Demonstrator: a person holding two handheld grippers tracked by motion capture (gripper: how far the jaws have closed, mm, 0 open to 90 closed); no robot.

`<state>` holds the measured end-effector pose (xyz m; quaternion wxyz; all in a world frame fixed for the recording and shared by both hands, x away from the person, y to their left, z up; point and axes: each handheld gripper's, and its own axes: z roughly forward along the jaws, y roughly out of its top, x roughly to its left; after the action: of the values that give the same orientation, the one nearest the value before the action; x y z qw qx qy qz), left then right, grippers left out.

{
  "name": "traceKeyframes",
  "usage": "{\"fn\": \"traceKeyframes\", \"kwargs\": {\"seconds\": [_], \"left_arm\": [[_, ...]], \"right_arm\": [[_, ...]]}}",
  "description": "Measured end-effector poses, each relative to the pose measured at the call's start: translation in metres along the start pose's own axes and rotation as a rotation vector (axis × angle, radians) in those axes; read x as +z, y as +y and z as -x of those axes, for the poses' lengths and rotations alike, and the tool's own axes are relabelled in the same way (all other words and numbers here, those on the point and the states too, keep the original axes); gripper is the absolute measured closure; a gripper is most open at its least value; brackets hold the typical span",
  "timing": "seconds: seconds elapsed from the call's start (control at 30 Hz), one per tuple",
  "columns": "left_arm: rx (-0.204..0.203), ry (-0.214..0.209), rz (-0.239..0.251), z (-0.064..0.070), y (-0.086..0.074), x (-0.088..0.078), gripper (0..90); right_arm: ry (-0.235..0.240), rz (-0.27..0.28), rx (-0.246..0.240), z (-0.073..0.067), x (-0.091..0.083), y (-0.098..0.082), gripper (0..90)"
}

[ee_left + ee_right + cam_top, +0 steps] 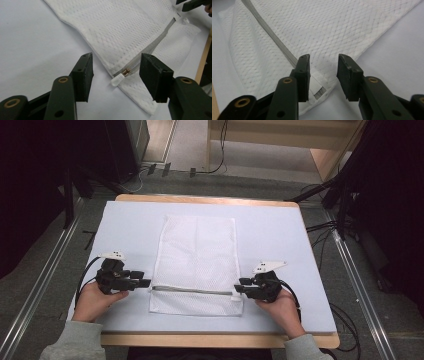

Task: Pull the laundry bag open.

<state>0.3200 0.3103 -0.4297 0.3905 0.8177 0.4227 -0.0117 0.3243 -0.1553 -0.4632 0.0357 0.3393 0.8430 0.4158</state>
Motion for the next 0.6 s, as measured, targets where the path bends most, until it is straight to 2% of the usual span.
{"fn": "traceKeyframes", "kwargs": {"seconds": [0.23, 0.6], "left_arm": [[0.008, 0.043, 0.014, -0.005, 0.0, -0.001, 38.4], [0.004, 0.094, 0.027, -0.018, 0.002, -0.004, 36.6]], "right_arm": [[-0.028, 0.021, 0.01, 0.003, -0.004, -0.001, 53.2], [-0.062, 0.032, 0.055, 0.014, -0.011, -0.007, 41.2]]}}
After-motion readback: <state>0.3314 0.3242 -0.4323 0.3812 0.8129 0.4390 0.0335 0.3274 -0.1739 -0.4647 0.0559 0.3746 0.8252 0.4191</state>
